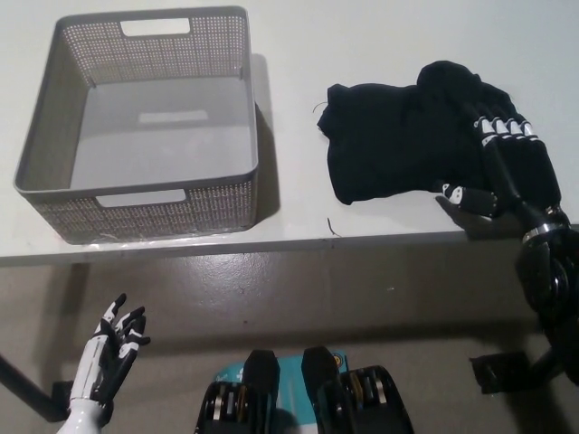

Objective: Use the right hand to pick up a t shirt on the right hand side and place it into a contianer on the left side

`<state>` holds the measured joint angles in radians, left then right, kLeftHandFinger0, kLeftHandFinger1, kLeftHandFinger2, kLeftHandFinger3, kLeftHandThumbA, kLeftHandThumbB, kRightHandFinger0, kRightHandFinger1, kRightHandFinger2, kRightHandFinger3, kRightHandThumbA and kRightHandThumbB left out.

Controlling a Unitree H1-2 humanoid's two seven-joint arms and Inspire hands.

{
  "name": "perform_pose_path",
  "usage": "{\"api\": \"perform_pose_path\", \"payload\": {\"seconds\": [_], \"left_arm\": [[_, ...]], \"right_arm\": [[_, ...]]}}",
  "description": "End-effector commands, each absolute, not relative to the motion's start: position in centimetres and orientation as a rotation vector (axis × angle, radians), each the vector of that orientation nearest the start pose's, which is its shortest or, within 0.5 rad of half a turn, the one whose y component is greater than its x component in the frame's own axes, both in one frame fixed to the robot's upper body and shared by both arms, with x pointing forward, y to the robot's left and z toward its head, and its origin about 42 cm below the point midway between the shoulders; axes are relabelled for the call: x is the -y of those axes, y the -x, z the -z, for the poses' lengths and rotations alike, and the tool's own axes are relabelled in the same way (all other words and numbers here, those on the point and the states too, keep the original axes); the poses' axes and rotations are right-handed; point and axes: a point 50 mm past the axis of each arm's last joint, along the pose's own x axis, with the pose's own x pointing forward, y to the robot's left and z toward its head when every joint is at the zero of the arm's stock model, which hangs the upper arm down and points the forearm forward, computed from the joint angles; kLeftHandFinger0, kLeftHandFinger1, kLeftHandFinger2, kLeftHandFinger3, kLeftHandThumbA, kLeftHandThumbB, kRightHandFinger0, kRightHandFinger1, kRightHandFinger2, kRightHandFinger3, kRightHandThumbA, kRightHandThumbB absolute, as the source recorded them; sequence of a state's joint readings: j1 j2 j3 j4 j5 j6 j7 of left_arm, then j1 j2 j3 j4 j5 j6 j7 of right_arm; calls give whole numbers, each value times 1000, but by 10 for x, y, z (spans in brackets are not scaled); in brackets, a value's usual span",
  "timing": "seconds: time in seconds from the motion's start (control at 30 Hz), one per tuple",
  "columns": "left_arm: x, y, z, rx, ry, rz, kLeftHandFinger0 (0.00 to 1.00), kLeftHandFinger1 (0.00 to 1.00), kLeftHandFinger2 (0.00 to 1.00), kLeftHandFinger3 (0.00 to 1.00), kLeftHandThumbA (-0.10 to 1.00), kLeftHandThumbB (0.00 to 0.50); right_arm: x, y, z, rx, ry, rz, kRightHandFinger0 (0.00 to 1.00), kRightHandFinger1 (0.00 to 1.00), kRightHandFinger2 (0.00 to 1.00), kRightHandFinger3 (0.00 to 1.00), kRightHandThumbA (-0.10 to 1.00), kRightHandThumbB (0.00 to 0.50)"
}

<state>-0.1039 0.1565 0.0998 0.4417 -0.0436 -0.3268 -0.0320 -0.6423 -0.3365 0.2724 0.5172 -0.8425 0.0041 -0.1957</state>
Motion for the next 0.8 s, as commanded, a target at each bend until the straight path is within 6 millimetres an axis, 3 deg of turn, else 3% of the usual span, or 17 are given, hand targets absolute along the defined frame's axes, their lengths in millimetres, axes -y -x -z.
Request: {"api": "perform_pose_path", "payload": {"seconds": [0.0, 0.33, 0.5, 0.77], "left_arm": [[-296, -315, -54, 54, -125, -38, 792, 889, 873, 1000, 702, 410], [-293, -324, -62, 63, -132, -18, 761, 887, 886, 1000, 689, 394], [-292, -327, -64, 66, -129, -19, 781, 912, 901, 1000, 682, 389], [-294, -327, -66, 68, -129, -24, 756, 900, 897, 1000, 695, 389]], "right_arm": [[239, -490, -228, 379, 1264, 60, 1000, 1000, 1000, 1000, 877, 500], [245, -500, -220, 359, 1213, 65, 1000, 1000, 1000, 1000, 820, 500], [243, -503, -218, 347, 1195, 68, 1000, 1000, 1000, 1000, 863, 500], [242, -504, -199, 302, 1177, 67, 1000, 1000, 1000, 1000, 837, 500]]}}
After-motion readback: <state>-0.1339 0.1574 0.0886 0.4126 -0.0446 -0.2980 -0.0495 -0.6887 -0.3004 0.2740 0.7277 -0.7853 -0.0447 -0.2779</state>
